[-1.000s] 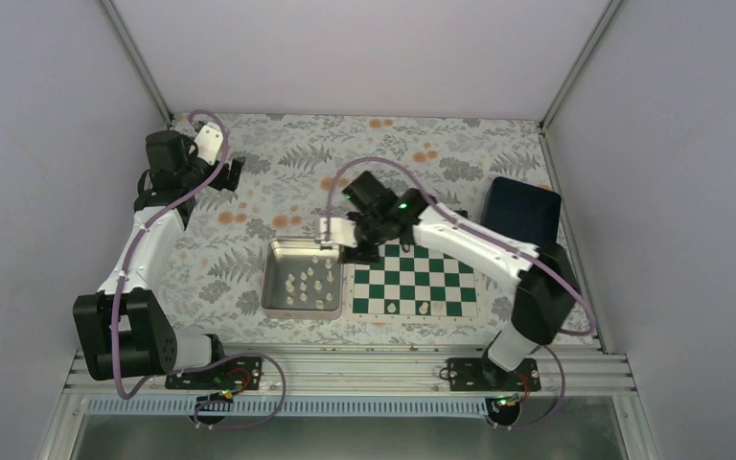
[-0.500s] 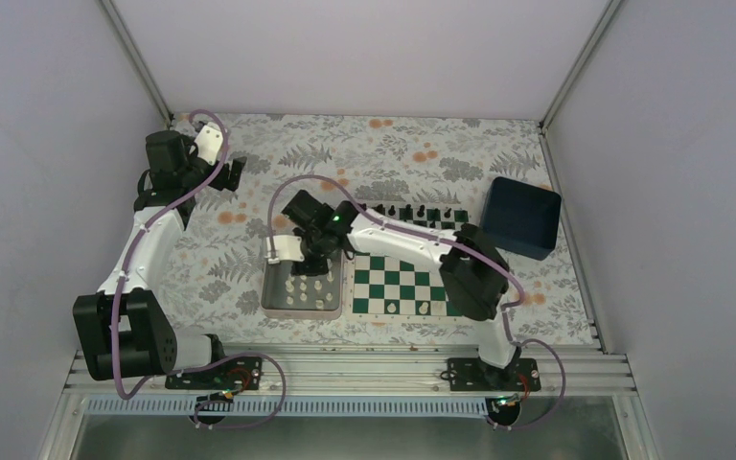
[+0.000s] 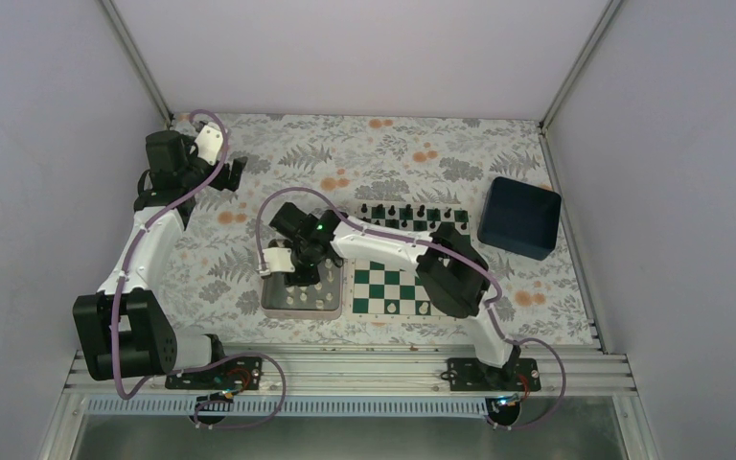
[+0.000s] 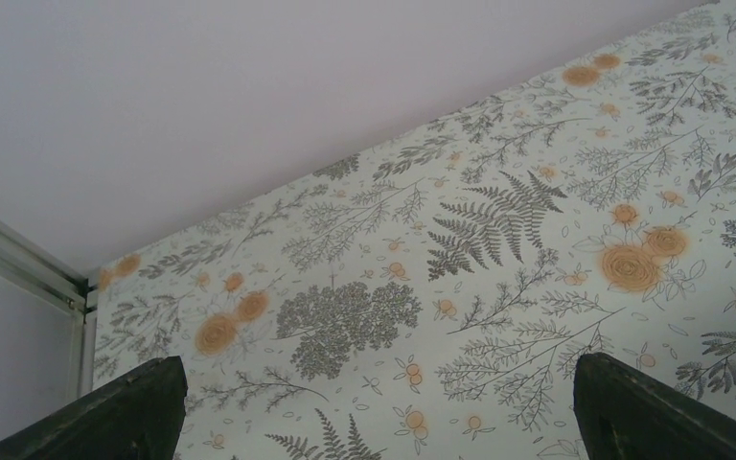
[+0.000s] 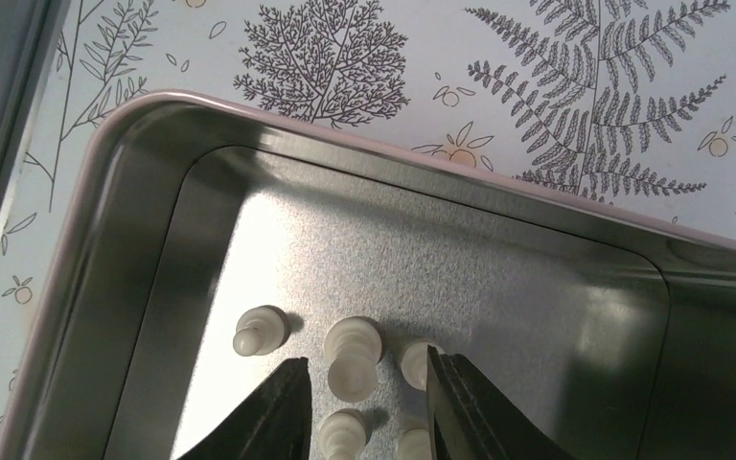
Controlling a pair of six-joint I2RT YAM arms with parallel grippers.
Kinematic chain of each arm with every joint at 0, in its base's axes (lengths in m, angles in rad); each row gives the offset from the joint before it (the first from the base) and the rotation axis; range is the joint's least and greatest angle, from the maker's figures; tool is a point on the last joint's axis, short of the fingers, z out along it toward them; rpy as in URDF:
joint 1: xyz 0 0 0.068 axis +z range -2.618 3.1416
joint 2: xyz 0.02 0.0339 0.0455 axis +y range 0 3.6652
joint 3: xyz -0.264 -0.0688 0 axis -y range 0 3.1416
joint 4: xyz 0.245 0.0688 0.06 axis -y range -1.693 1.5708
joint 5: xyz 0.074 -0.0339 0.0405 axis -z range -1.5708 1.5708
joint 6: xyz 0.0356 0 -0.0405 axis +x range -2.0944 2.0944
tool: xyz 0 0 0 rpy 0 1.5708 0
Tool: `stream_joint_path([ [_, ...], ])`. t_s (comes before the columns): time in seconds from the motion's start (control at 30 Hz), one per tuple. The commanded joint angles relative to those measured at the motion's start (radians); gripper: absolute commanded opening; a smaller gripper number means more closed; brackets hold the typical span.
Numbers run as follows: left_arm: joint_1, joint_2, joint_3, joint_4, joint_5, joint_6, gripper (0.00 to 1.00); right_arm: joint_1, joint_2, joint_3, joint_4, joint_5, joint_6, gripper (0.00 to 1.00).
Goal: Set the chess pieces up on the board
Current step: Pick up the chess piece from the storage box.
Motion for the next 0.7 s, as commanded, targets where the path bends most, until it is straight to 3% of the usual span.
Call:
stream_joint_path([
  [0.0, 0.004, -0.018, 0.002, 0.015, 0.024, -0.004, 1.0, 0.009, 0.028, 0.019, -0.005, -0.006, -0.007, 0.32],
  [0.43, 0.004, -0.019, -0.004, 0.013, 0.033, 0.0, 1.0, 0.014, 0.06, 0.016, 0.0, -0.019, -0.001, 0.28],
  [0.67, 0.004, -0.017, -0.006, 0.015, 0.03, 0.001, 1.0, 0.014, 0.036, -0.003, 0.021, -0.024, 0.011, 0.12],
])
